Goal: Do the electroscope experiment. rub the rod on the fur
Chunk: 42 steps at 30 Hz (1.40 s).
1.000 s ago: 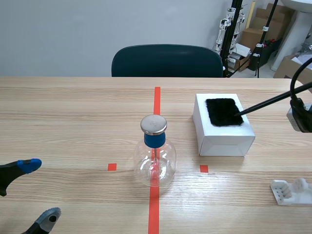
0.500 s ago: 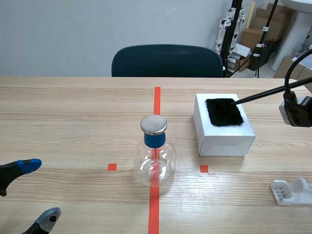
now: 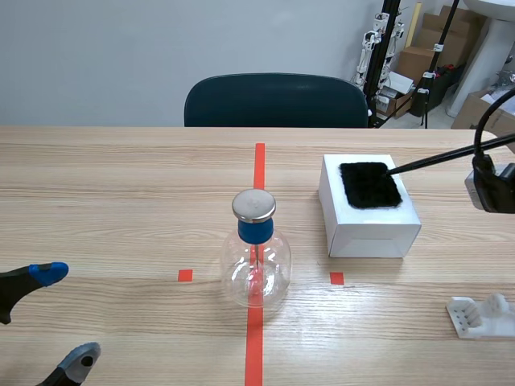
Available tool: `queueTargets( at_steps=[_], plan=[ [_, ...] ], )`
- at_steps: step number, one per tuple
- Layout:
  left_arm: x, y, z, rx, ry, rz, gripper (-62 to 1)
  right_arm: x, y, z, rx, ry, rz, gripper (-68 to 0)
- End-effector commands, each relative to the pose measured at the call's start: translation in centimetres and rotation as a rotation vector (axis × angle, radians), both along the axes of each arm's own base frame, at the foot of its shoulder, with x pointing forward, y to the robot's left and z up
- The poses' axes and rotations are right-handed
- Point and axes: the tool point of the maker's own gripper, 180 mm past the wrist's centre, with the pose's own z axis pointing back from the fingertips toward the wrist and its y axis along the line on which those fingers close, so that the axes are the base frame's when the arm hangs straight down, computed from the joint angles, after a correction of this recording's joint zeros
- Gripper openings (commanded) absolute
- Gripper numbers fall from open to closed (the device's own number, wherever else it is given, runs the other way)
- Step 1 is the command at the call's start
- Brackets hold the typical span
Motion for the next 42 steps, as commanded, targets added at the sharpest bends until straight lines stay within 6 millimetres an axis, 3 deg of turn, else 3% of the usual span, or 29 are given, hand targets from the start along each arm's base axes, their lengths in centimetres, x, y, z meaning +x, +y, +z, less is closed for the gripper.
queueTargets(
  at_steps=[1, 7, 14, 21, 28, 35, 42],
  plan=[
    [0.3, 0.6, 0.7, -0.009, -0.028, 0.012, 1.4, 0.7, 0.0, 0.9, -0.015, -0.015, 0.025, -60.7],
    [0.3, 0.6, 0.7, -0.009, -0.028, 0.012, 1.4, 0.5, 2.2, -0.7, 0.028, 0.063, 0.133, -60.7],
    [0.3, 0.6, 0.7, -0.009, -0.028, 0.012, 1.4, 0.5, 0.0, 0.7, 0.012, -0.021, -0.001, -60.7],
    [0.3, 0.6, 0.7, -0.009, -0.028, 0.012, 1.4, 0.4, 2.9, -1.3, 0.060, 0.079, 0.146, -60.7],
    [0.3, 0.6, 0.7, -0.009, -0.028, 0.012, 1.4, 0.4, 0.9, -0.2, 0.041, 0.017, 0.040, -60.7],
    [0.3, 0.6, 0.7, -0.009, -0.028, 0.012, 1.4, 0.2, 3.9, -2.1, 0.089, 0.123, 0.199, -60.7],
    [0.3, 0.6, 0.7, -0.009, -0.028, 0.012, 1.4, 0.5, 1.1, -0.2, 0.028, 0.021, 0.056, -60.7]
  ],
)
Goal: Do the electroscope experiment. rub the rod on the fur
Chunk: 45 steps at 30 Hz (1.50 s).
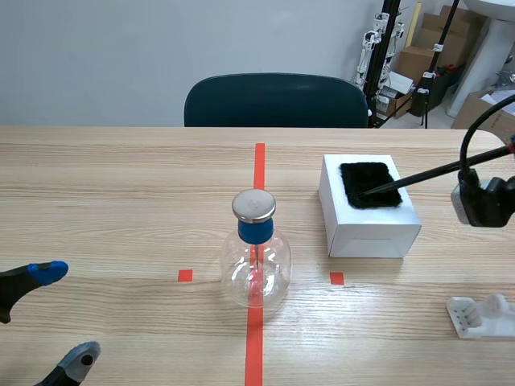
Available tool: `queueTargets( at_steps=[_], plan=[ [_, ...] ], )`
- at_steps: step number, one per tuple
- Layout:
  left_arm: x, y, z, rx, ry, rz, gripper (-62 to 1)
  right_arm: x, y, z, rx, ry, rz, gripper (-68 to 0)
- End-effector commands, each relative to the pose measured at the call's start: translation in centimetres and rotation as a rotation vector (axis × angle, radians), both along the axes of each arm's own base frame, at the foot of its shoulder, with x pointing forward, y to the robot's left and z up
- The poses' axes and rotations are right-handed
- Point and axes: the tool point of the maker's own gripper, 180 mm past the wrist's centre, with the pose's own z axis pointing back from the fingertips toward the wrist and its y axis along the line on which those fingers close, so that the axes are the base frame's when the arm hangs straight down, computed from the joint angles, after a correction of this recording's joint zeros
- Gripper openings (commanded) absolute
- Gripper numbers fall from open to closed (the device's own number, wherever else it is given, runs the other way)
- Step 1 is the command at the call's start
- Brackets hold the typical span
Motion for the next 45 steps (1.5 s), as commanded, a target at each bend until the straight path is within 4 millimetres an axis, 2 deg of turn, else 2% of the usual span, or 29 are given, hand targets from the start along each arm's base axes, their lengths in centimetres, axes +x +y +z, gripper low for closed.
queueTargets(
  at_steps=[1, 8, 15, 18, 23, 31, 38, 45],
  plan=[
    [0.3, 0.6, 0.7, -0.006, -0.026, 0.012, 1.4, 0.6, -0.3, 1.4, -0.032, -0.039, 0.002, -60.7],
    [0.3, 0.6, 0.7, -0.006, -0.026, 0.012, 1.4, 0.5, 1.6, 0.1, 0.013, 0.030, 0.103, -60.7],
    [0.3, 0.6, 0.7, -0.006, -0.026, 0.012, 1.4, 0.6, -1.3, 2.0, -0.037, -0.072, -0.057, -60.7],
    [0.3, 0.6, 0.7, -0.006, -0.026, 0.012, 1.4, 0.6, -1.1, 1.8, -0.031, -0.064, -0.045, -60.7],
    [0.3, 0.6, 0.7, -0.006, -0.026, 0.012, 1.4, 0.6, 0.8, 0.6, 0.012, 0.002, 0.052, -60.7],
    [0.3, 0.6, 0.7, -0.006, -0.026, 0.012, 1.4, 0.5, -1.6, 2.2, -0.041, -0.081, -0.072, -60.7],
    [0.3, 0.6, 0.7, -0.006, -0.026, 0.012, 1.4, 0.5, 1.4, 0.2, 0.026, 0.024, 0.083, -60.7],
    [0.3, 0.6, 0.7, -0.006, -0.026, 0.012, 1.4, 0.6, -0.9, 1.7, -0.027, -0.058, -0.038, -60.7]
  ],
)
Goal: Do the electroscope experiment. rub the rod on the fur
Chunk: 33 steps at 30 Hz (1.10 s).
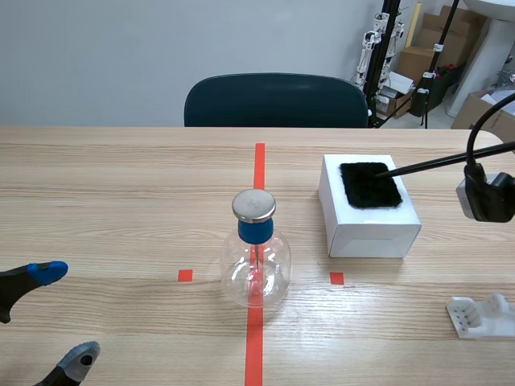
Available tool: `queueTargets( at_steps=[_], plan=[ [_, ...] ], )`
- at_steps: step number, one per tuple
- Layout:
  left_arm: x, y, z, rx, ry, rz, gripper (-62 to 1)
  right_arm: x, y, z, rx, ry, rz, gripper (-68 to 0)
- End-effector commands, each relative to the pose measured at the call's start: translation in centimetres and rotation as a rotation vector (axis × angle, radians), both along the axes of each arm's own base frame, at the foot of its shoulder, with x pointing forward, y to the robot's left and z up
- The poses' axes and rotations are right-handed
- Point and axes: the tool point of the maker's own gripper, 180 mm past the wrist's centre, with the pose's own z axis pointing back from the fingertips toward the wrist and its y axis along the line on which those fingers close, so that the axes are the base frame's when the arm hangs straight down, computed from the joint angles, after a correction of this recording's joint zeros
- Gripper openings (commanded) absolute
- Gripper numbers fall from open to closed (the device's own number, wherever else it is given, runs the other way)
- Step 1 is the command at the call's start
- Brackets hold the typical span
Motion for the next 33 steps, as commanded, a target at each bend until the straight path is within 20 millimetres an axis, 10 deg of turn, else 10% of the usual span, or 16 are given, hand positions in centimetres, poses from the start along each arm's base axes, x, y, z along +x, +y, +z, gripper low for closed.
queueTargets(
  at_steps=[1, 23, 33],
  plan=[
    [0.3, 0.6, 0.7, -0.006, -0.026, 0.012, 1.4, 0.6, -0.1, 1.2, -0.018, -0.028, 0.012, -60.7],
    [0.3, 0.6, 0.7, -0.006, -0.026, 0.012, 1.4, 0.4, 3.2, -0.9, 0.057, 0.084, 0.181, -60.7],
    [0.3, 0.6, 0.7, -0.006, -0.026, 0.012, 1.4, 0.6, 0.3, 1.0, -0.009, -0.015, 0.033, -60.7]
  ],
)
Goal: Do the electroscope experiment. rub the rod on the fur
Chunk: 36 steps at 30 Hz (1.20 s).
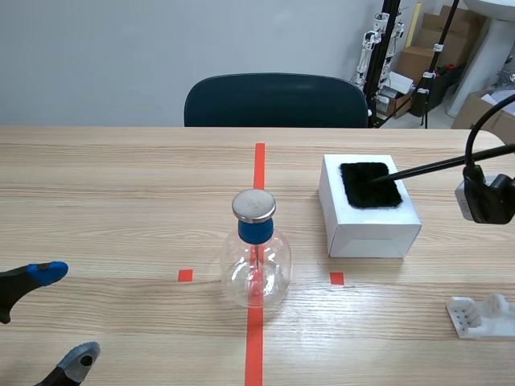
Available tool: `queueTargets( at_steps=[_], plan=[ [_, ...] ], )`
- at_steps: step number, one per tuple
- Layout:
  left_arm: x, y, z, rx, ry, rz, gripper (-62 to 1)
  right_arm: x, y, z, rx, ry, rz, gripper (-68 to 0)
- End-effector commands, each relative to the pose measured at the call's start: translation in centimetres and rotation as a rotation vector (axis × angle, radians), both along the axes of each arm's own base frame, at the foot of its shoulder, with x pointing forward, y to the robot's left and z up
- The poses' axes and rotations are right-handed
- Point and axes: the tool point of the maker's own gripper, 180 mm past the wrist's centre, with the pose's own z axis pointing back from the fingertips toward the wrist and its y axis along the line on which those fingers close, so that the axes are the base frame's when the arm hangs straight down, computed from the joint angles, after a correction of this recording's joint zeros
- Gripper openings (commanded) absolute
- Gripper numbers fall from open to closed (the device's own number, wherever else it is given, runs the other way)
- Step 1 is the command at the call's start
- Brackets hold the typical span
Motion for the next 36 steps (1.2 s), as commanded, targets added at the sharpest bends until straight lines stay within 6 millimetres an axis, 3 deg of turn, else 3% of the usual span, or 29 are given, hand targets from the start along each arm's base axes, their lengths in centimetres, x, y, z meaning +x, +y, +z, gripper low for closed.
queueTargets(
  at_steps=[1, 6, 15, 24, 29, 36],
  plan=[
    [0.3, 0.6, 0.7, -0.006, -0.026, 0.012, 1.4, 0.7, 0.2, 1.1, -0.015, -0.023, 0.028, -60.7],
    [0.3, 0.6, 0.7, -0.006, -0.026, 0.012, 1.4, 0.4, 2.9, -0.6, 0.046, 0.068, 0.165, -60.7],
    [0.3, 0.6, 0.7, -0.006, -0.026, 0.012, 1.4, 0.6, -0.6, 1.6, -0.033, -0.047, -0.012, -60.7],
    [0.3, 0.6, 0.7, -0.006, -0.026, 0.012, 1.4, 0.3, 2.2, -0.4, 0.035, 0.053, 0.128, -60.7],
    [0.3, 0.6, 0.7, -0.006, -0.026, 0.012, 1.4, 0.5, 0.6, 0.5, 0.047, 0.015, 0.061, -60.7],
    [0.3, 0.6, 0.7, -0.006, -0.026, 0.012, 1.4, 1.1, 0.7, 3.8, 0.349, -0.080, 0.055, -60.7]
  ],
)
